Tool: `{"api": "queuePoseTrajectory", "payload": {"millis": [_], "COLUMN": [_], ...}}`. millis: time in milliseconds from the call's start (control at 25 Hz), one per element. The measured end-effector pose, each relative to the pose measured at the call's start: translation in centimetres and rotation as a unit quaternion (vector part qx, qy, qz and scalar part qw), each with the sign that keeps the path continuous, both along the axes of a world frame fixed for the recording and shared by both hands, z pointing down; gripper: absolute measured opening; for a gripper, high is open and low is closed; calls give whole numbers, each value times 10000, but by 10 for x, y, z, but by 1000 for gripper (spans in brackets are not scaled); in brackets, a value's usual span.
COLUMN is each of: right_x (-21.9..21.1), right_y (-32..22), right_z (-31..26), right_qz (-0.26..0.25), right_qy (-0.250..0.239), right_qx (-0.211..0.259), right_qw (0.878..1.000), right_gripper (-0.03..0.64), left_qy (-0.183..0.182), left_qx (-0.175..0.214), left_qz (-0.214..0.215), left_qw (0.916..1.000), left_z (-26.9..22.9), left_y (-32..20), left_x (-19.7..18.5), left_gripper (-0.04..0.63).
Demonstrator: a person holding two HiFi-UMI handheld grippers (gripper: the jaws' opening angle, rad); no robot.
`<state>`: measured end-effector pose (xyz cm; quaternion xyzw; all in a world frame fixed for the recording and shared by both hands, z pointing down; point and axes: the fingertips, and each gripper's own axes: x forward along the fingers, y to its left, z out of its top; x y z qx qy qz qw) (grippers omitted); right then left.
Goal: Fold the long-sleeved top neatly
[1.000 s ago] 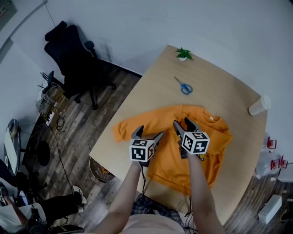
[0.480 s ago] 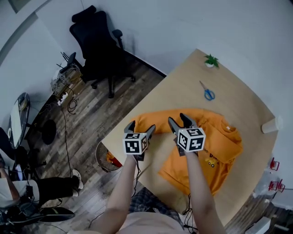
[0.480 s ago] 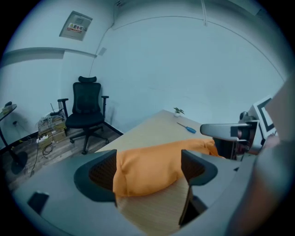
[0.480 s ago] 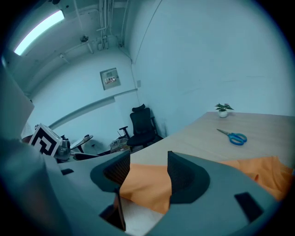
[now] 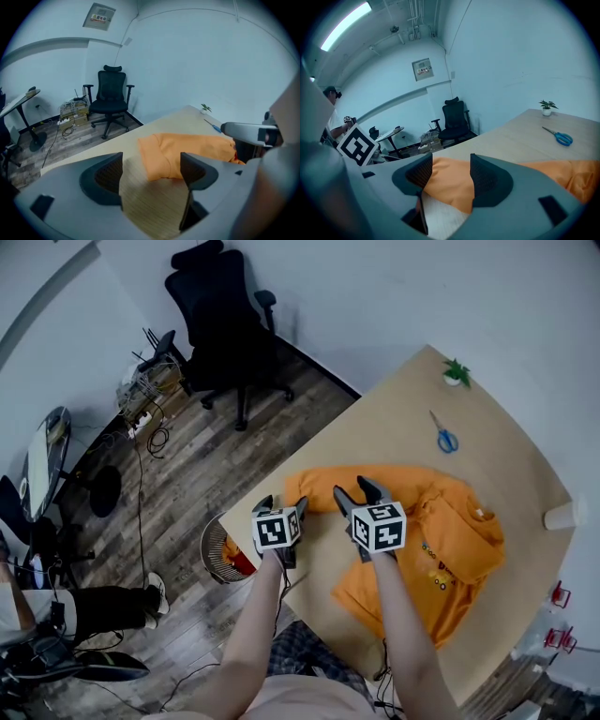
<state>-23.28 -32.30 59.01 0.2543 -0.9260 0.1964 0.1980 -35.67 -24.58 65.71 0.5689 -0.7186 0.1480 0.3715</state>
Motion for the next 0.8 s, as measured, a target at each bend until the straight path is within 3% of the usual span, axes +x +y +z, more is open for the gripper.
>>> {"api": "queuePoseTrajectory", "payload": {"millis": [440, 680, 720, 800], "right_x": [14, 28, 31, 37], "right_y": [9, 6, 5, 4], "right_z": [6, 7, 7, 6], "right_qz": [-42, 56, 82, 146], "right_qy": [164, 178, 179, 182], "right_qx": [11, -21, -22, -6], "right_qw": [9999, 9998, 9998, 9997], "right_gripper": [239, 232, 230, 230], "left_qy": [-148, -192, -147, -37], "left_qx": [-434, -583, -557, -399], "left_qz": [-77, 106, 114, -3], "left_qw": [9989, 9981, 9983, 9992], "left_z": [25, 26, 25, 18], "left_y": [-5, -12, -14, -17], "left_x": [-3, 9, 10, 7], "left_gripper": [294, 142, 97, 71]}}
